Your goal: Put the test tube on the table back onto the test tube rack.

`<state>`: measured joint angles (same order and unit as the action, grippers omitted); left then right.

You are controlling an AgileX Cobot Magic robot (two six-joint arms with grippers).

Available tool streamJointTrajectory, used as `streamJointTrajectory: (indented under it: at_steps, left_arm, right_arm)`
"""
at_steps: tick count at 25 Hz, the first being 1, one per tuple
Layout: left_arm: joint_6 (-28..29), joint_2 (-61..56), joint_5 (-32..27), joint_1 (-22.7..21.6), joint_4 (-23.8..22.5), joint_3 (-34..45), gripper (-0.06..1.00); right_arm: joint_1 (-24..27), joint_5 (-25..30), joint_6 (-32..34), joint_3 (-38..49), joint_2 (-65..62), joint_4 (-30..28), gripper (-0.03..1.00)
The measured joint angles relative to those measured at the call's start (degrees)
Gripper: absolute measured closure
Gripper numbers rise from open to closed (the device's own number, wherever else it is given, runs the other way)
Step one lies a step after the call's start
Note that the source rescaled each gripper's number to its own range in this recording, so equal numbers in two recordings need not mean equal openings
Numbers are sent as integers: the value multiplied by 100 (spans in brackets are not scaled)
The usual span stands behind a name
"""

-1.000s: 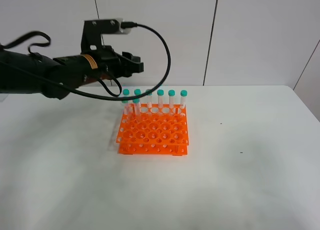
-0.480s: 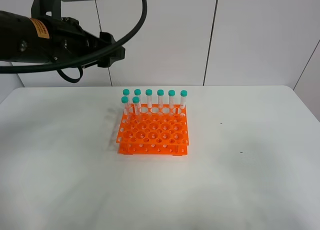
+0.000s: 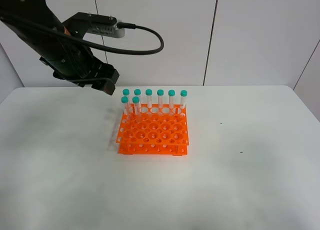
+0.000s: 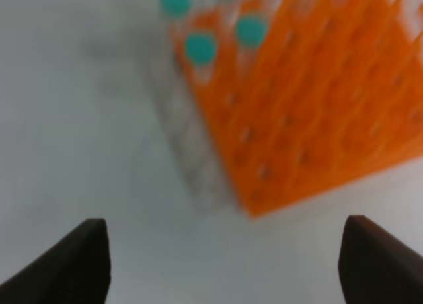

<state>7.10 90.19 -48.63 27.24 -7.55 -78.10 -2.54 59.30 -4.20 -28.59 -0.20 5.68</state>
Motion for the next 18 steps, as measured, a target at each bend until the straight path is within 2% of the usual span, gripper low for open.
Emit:
streamJointTrajectory:
  at_steps: [4, 12, 15, 18]
  left_arm:
    - [-175, 374, -874, -501, -11, -280, -5]
    - [-212, 551, -1748, -2124, -87, -286, -4]
    - [-224, 551, -1833, -2550, -99, -298, -4]
    - [-224, 551, -1833, -2741, -94, -278, -4]
  right_arm:
    - [0, 0, 0, 0, 0, 0, -3]
    - [0, 0, 0, 0, 0, 0, -3]
    - [0, 0, 0, 0, 0, 0, -3]
    - [0, 0, 0, 0, 0, 0, -3]
